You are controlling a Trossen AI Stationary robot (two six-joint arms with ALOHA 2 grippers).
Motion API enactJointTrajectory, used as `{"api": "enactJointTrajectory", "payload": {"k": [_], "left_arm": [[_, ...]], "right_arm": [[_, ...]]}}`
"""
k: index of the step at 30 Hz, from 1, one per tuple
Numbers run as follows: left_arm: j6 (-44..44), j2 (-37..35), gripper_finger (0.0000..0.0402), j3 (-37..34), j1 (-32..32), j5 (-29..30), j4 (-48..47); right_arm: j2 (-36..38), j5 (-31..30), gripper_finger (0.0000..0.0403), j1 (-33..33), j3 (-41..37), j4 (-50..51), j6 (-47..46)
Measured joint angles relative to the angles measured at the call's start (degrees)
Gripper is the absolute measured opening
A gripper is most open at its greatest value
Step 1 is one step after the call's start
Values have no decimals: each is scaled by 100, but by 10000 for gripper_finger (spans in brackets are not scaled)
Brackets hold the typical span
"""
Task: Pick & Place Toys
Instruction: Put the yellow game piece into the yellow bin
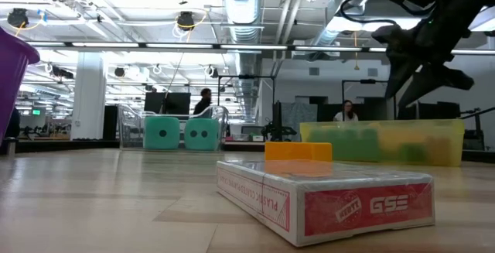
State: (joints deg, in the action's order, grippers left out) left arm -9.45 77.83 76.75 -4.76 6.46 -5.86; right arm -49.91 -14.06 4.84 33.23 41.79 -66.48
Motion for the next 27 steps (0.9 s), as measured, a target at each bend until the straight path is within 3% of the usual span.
{"api": "enactJointTrajectory", "payload": {"k": [8, 15, 22, 27], "left_arm": [[13, 147, 170, -2, 477, 337, -166], [-273, 477, 271, -11, 950, 447, -832], [-193, 1125, 370, -2, 1552, 114, -841], [-853, 1570, 394, -2, 2084, 378, -726]], "right_arm": [[0, 198, 139, -226, 0, -660, -8], [0, 200, 139, -575, 0, -817, -403], [33, 202, 139, -1082, -7, -1023, -662], [157, 350, 139, -1348, 0, -1314, -417]]}}
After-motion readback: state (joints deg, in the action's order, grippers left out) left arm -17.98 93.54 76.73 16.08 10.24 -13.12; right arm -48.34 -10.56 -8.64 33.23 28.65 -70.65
